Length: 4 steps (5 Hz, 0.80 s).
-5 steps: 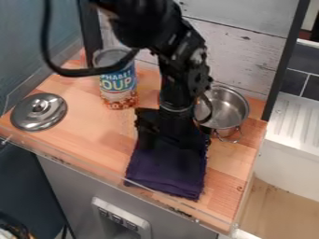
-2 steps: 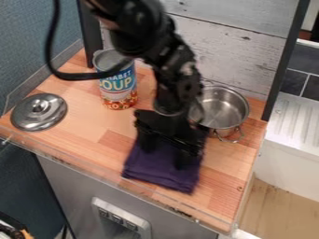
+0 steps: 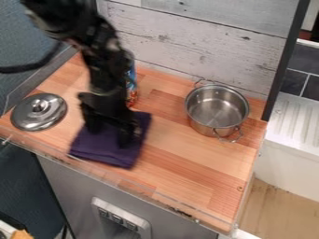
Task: Move the black cloth from the right side of the table to the left bottom of the table
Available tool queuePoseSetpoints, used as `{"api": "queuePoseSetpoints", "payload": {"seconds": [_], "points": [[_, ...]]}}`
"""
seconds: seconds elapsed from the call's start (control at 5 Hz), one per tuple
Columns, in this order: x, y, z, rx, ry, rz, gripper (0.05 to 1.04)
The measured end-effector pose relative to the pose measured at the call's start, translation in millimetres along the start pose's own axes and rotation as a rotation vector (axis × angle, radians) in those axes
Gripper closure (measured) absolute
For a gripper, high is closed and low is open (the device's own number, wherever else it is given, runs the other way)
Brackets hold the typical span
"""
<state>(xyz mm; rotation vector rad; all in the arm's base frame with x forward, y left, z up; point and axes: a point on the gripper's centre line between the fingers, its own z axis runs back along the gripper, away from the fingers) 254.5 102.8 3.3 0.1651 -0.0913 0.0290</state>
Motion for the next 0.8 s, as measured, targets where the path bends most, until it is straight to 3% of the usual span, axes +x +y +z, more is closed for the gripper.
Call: {"api": "queuePoseSetpoints", "payload": {"seconds": [0.2, 0.4, 0.6, 0.8], "points": [[-1.3, 18.0, -3.7, -0.024, 0.032, 0.0, 0.083], [-2.1, 15.6, -2.3, -0.084, 0.054, -0.025, 0.083], [-2.4, 14.0, 26.1, -0.095, 0.058, -0.029, 0.083], [-0.3, 17.5, 66.1, -0.085, 0.028, -0.024, 0.083]]}}
